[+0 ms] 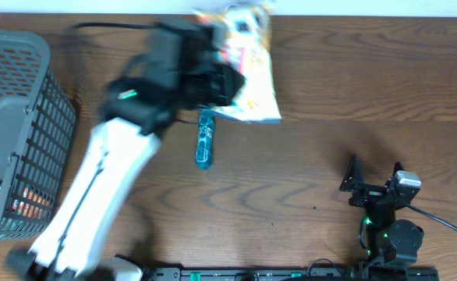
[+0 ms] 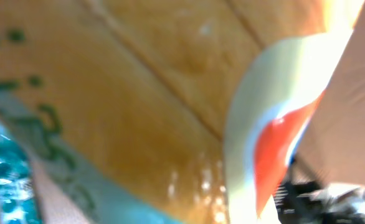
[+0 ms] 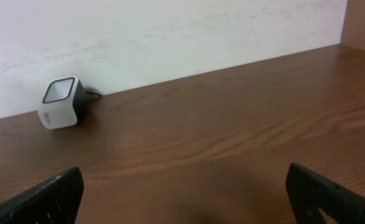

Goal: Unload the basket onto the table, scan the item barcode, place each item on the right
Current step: 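Place the snack bag on the table right of the bottle, then reach into the basket and grasp the small orange Kleenex pack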

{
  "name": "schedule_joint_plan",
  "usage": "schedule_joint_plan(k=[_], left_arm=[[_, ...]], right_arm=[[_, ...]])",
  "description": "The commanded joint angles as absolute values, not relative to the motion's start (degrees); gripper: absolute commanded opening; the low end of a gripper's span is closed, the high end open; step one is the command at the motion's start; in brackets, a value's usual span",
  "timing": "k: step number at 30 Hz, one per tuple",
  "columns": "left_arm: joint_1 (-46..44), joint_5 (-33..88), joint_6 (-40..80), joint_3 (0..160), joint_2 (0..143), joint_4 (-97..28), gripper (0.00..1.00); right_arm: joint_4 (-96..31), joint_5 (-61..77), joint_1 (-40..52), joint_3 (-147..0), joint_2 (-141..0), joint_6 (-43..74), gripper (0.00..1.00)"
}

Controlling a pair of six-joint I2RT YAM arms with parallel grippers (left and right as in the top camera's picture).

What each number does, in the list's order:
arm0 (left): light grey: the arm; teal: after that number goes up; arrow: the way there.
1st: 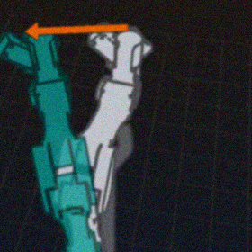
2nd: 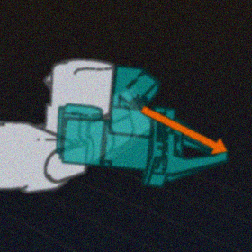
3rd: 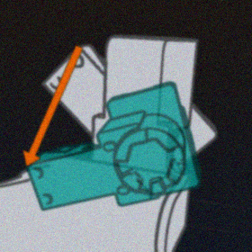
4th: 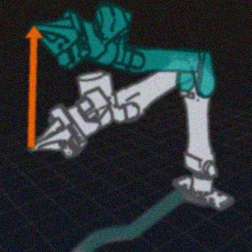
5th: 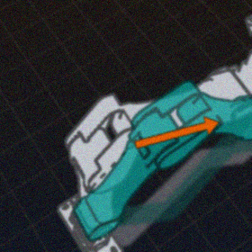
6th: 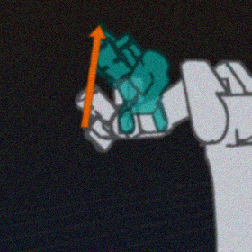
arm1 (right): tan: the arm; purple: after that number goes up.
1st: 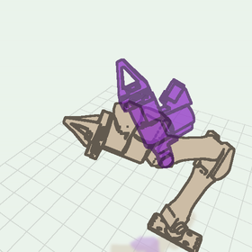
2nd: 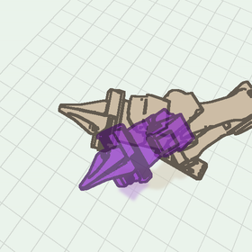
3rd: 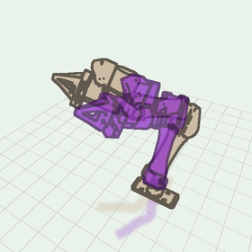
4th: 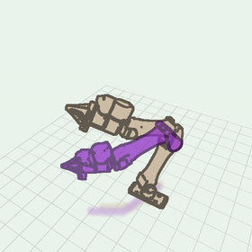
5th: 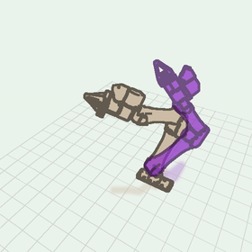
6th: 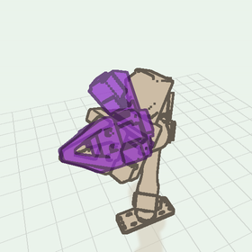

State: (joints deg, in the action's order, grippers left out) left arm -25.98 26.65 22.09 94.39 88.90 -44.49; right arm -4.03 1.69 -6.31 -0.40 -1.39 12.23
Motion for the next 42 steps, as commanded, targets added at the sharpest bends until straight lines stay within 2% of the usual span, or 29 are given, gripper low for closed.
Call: schedule_joint_plan(k=[1,8,13,14,16,17,19,24,27,30,32,34,36,39,42], left_arm=[[-31.8,20.4,19.8,94.0,98.8,-45.3,0.07],[-36.0,15.4,20.4,94.0,115.5,-46.5,0.07],[-36.1,15.4,20.4,94.0,118.6,-47.5,0.07],[-36.1,15.4,20.4,94.0,118.3,-47.5,0.17],[-36.1,15.3,20.4,94.1,117.5,-48.0,0.57],[-36.1,15.3,20.3,94.5,117.0,-48.4,0.68],[-35.9,15.1,19.0,97.0,116.0,-50.3,0.80],[-34.7,1.1,17.5,108.2,108.3,-59.2,0.92],[-32.9,-8.4,17.6,112.7,101.6,-60.0,1.00],[-30.1,-20.4,17.6,114.5,94.3,-58.2,0.98],[-24.4,-31.2,17.6,114.5,87.5,-56.5,0.98],[-19.5,-32.6,17.6,114.5,84.9,-57.0,0.98],[-13.1,-32.6,18.9,114.5,83.0,-58.9,0.98],[2.4,-31.9,30.0,114.5,81.9,-66.7,0.98],[18.6,-22.2,35.6,114.5,83.7,-74.2,0.98]], right_arm=[[-4.3,1.7,-6.2,-0.3,-1.1,12.8,0.99],[-4.3,1.7,-6.2,-0.3,-1.1,12.8,0.99],[-4.3,1.7,-6.2,-0.3,-1.1,12.8,0.99],[-4.3,1.7,-6.2,-0.3,-1.1,12.8,0.99],[-4.3,1.7,-6.2,-0.3,-1.1,12.8,0.99],[-4.3,1.7,-6.2,-0.3,-1.1,12.8,0.99],[-4.3,1.7,-6.2,-0.3,-1.1,12.8,0.99],[-4.3,1.7,-6.2,-0.3,-1.1,12.8,0.99],[-4.3,1.7,-6.2,-0.3,-1.1,12.8,0.99],[-4.3,1.7,-6.2,-0.3,-1.1,12.8,0.99],[-4.3,1.7,-6.2,-0.3,-1.1,12.8,0.99],[-4.3,1.7,-6.2,-0.3,-1.1,12.8,0.99],[-4.3,1.7,-6.2,-0.3,-1.1,12.8,0.99],[-4.3,1.7,-6.2,-0.3,-1.1,12.8,0.99],[-4.3,1.7,-6.2,-0.3,-1.1,12.8,0.99]])
